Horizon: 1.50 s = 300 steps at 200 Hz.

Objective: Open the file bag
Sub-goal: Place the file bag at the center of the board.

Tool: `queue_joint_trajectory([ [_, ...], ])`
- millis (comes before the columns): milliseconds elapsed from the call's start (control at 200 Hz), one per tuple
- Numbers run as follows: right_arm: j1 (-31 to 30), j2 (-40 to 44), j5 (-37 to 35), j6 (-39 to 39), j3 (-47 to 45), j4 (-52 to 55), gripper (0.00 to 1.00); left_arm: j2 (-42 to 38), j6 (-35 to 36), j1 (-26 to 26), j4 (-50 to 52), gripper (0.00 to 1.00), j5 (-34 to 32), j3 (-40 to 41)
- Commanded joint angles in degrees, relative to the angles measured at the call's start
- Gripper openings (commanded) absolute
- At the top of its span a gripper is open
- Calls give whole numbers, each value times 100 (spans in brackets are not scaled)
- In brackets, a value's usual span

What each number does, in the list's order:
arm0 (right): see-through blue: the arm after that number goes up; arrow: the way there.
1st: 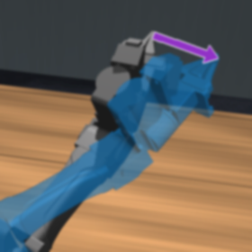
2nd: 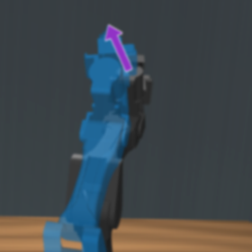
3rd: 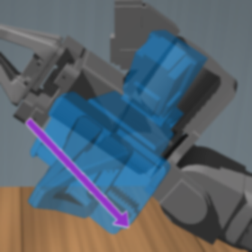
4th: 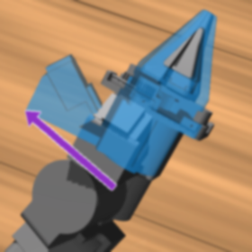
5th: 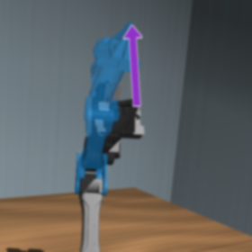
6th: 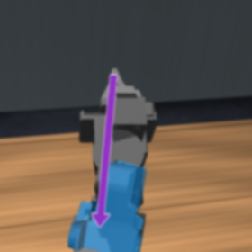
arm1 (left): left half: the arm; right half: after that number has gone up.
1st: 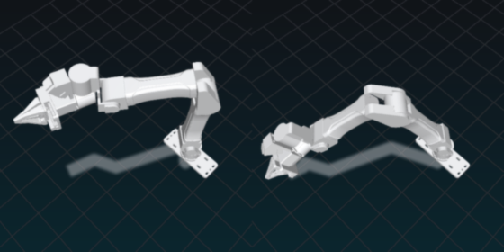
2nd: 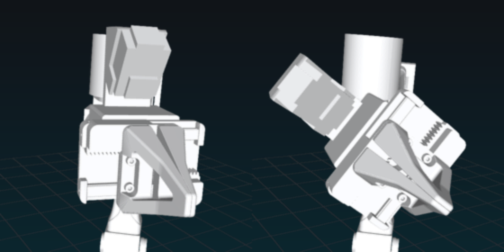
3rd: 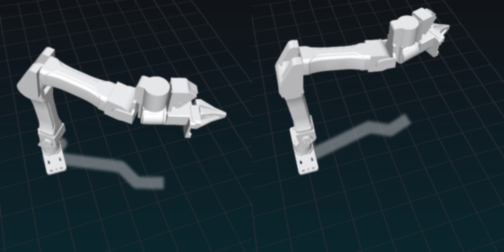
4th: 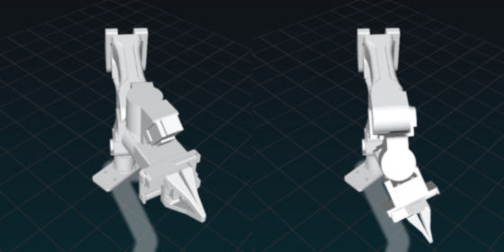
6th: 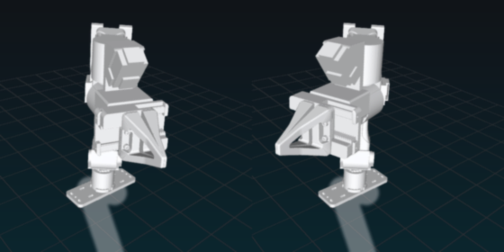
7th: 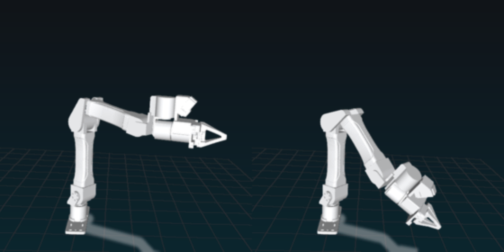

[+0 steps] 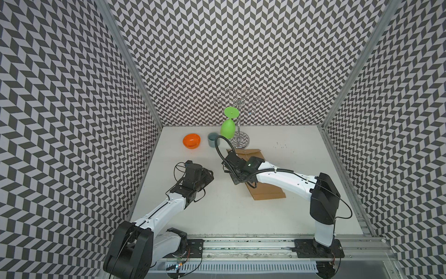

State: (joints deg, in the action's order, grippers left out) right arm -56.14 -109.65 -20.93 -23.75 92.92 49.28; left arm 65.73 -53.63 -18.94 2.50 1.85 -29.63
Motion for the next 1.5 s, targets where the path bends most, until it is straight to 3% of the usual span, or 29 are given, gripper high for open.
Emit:
queue_joint_trajectory([
  [0, -85, 109, 239, -432, -272, -542, 0, 97, 50, 129, -521, 52, 435, 278],
  [145, -146, 596, 221, -721, -1157, -1180, 0, 135, -278, 710, -1801, 63, 1593, 783],
  [285, -160, 1231, 352, -923, -2420, -2296, 0, 180, -328, 883, -2426, 75, 2060, 639],
  [506, -178, 1512, 447, -989, -2842, -2774, 0, 830, -718, 500, -3989, 78, 2696, 749],
  [686, -205, 1569, 447, -989, -2898, -2966, 0, 1283, -901, -65, -4571, 80, 2634, 642],
  [846, -221, 1552, 787, -960, -2923, -3081, 0, 1746, -886, -353, -4615, 72, 2632, 451],
  [1051, -240, 1569, 827, -956, -2918, -3151, 0, 2308, -917, -755, -4826, 52, 2471, 415],
  [1202, -259, 1602, 840, -974, -2931, -3139, 0, 2601, -1039, -809, -4935, 47, 2443, 384],
  [1237, -265, 1604, 860, -966, -2914, -3107, 9, 2613, -1040, -797, -4906, 45, 2394, 373],
  [1257, -267, 1615, 860, -966, -2905, -3080, 9, 2616, -1028, -800, -4880, 44, 2362, 369],
  [1272, -275, 1631, 877, -951, -2897, -3055, 22, 2612, -1015, -803, -4851, 44, 2333, 362],
  [1327, -312, 1713, 879, -924, -2885, -2975, 52, 2610, -976, -801, -4748, 42, 2237, 328],
  [1362, -329, 1803, 897, -893, -2892, -2944, 66, 2629, -953, -796, -4718, 41, 2216, 294],
  [1437, -362, 2036, 906, -843, -2916, -2855, 87, 2754, -940, -804, -4730, 39, 2226, 222],
  [1497, -360, 2236, 850, -824, -2939, -2750, 92, 2909, -962, -809, -4835, 39, 2279, 170],
])
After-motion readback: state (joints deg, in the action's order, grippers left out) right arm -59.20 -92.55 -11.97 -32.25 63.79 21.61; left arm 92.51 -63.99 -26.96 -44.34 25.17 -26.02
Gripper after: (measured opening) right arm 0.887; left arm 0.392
